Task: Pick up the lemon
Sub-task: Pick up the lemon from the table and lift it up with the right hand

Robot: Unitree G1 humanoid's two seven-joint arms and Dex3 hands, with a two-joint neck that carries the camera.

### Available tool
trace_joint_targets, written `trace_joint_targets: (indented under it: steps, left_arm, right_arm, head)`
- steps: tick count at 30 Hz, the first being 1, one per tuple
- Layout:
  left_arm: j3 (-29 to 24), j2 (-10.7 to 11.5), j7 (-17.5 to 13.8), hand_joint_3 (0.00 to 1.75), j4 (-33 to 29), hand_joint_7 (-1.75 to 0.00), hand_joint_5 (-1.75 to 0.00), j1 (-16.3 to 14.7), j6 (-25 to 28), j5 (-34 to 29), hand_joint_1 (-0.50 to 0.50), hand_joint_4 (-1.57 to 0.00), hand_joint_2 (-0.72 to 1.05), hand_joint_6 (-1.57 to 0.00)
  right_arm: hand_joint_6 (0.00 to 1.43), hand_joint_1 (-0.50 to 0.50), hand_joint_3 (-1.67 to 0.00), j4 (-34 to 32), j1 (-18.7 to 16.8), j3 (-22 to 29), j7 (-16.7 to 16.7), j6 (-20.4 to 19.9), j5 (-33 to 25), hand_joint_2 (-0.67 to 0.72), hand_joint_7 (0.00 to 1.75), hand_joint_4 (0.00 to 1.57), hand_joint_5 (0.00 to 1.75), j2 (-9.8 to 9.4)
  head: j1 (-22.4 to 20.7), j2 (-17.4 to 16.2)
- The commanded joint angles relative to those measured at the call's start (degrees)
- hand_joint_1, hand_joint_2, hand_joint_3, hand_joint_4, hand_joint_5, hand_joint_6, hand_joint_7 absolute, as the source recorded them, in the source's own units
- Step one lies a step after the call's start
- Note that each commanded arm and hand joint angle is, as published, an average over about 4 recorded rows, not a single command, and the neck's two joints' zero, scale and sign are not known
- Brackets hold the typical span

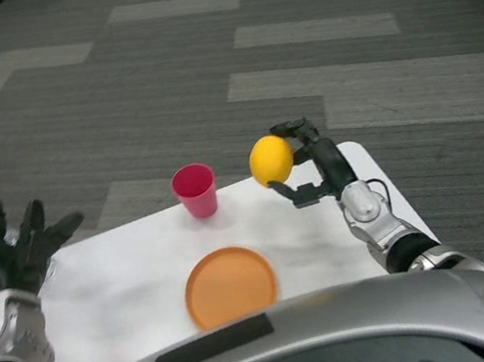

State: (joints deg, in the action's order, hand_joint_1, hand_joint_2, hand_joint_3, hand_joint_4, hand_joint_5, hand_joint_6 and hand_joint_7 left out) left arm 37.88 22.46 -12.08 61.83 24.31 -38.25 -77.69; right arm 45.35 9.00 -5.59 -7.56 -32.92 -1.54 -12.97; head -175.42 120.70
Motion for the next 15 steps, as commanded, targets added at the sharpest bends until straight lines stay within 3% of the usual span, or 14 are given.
trace_joint_targets:
  steps: [1,10,15]
  left_arm:
    - [-0.08,0.59,-0.14,0.09,-0.22,0.00,0.00,0.57,-0.07,0.00,0.50,-0.02,1.05,0.00]
    - [-0.26,0.52,-0.14,0.09,-0.26,0.00,0.00,0.39,-0.07,0.09,0.50,-0.04,1.05,0.00]
    - [-0.41,0.48,-0.14,0.09,-0.22,0.00,0.00,0.10,-0.07,0.09,0.50,-0.04,1.05,0.00]
  right_arm:
    - [0.54,-0.36,-1.19,-2.78,-0.26,-0.13,0.00,-0.56,-0.72,-0.60,1.33,0.03,1.75,-0.46]
    - [0.54,-0.33,-1.19,-5.36,-0.39,-0.13,-0.09,-0.65,-0.74,-0.60,1.33,0.04,1.75,-0.57]
    - [0.54,-0.33,-1.19,-5.75,-0.50,-0.06,-0.07,-0.67,-0.74,-0.60,1.34,0.04,1.75,-0.57]
  head:
    - [-4.38,-0.33]
    - [-11.30,-0.26]
    - [-11.49,0.52]
